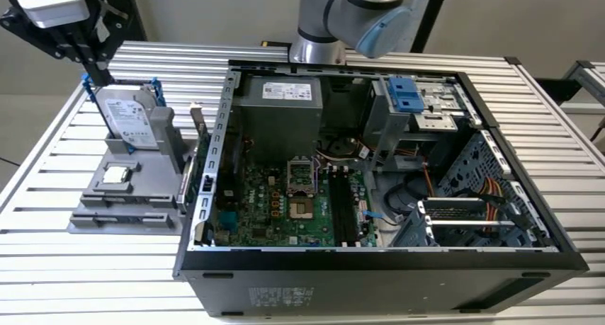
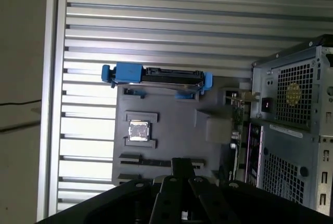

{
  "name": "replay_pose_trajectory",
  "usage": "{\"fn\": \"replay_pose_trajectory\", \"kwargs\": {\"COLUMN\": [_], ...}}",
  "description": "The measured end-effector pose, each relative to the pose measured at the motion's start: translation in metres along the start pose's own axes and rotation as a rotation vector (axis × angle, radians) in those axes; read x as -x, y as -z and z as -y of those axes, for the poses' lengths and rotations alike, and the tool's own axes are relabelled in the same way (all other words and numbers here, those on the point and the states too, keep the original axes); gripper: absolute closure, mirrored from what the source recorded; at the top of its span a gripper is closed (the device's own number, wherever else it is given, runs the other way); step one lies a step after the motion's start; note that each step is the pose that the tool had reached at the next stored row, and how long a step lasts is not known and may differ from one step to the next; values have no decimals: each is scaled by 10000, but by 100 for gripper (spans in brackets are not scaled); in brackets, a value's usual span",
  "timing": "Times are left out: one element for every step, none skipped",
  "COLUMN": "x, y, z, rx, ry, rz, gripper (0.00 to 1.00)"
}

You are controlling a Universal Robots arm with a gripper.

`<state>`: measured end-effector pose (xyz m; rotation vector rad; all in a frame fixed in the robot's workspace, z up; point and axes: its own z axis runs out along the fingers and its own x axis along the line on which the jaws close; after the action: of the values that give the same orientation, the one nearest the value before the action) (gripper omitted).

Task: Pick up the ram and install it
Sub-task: 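Reach for the ram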

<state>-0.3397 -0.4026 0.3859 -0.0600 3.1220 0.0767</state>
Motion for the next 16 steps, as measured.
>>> {"fn": "replay_pose_trajectory", "kwargs": {"x": [-8,-17,-24,-31,-39,-45,-50,-56,-64,-70,-74,-74,-74,-74,-75,-75], "y": [1,0,0,1,1,1,1,1,1,1,1,1,1,1,1,1], "z": [0,-1,-1,-1,-1,-2,-2,-2,-2,-3,-3,-3,-2,-3,-3,-3], "rx": [-1,0,1,1,1,1,2,2,2,2,2,2,2,3,3,2], "ry": [6,15,31,49,62,75,87,97,106,113,118,119,120,119,118,118], "rz": [-1,-1,-2,-3,-3,-4,-4,-5,-5,-6,-6,-6,-6,-6,-6,-6], "gripper": [100,100,100,100,100,100,100,100,100,100,100,100,100,100,100,100]}}
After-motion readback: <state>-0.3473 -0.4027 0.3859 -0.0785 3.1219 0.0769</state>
